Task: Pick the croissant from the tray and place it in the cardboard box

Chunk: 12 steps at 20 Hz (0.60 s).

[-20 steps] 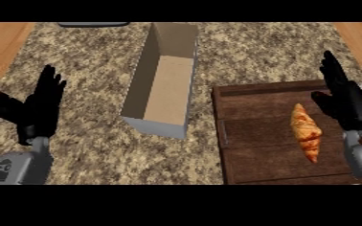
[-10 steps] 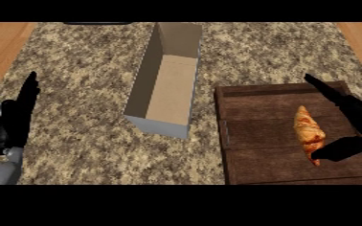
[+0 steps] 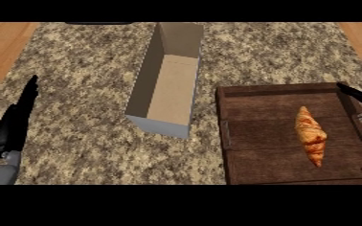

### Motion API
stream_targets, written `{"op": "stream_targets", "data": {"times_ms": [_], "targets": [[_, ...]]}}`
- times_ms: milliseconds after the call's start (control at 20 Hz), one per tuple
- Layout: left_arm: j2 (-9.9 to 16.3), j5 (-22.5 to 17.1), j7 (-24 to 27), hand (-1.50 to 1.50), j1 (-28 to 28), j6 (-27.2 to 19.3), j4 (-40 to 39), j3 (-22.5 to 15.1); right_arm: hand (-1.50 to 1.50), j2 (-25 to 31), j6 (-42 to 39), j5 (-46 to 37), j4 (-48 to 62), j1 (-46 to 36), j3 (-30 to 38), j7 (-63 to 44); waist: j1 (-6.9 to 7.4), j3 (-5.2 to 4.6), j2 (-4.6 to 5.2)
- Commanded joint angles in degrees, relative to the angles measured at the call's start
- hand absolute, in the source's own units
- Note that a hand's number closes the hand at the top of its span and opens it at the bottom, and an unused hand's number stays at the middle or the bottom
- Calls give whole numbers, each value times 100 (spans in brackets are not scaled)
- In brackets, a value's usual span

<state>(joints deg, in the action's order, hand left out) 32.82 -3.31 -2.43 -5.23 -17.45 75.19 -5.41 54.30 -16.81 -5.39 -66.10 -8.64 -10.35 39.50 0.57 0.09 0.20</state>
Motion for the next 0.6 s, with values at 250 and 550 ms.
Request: {"op": "stream_targets", "data": {"times_ms": [250,550], "targets": [[52,67,-175,0,-250,151,-31,66,-150,679,-430,-1809,-445,-1015,-940,-984,101,-19,8],[-19,113,-95,0,-56,183,87,105,-150,889,-1396,-2543,-641,-1439,-1415,-1483,71,-15,-19]]}}
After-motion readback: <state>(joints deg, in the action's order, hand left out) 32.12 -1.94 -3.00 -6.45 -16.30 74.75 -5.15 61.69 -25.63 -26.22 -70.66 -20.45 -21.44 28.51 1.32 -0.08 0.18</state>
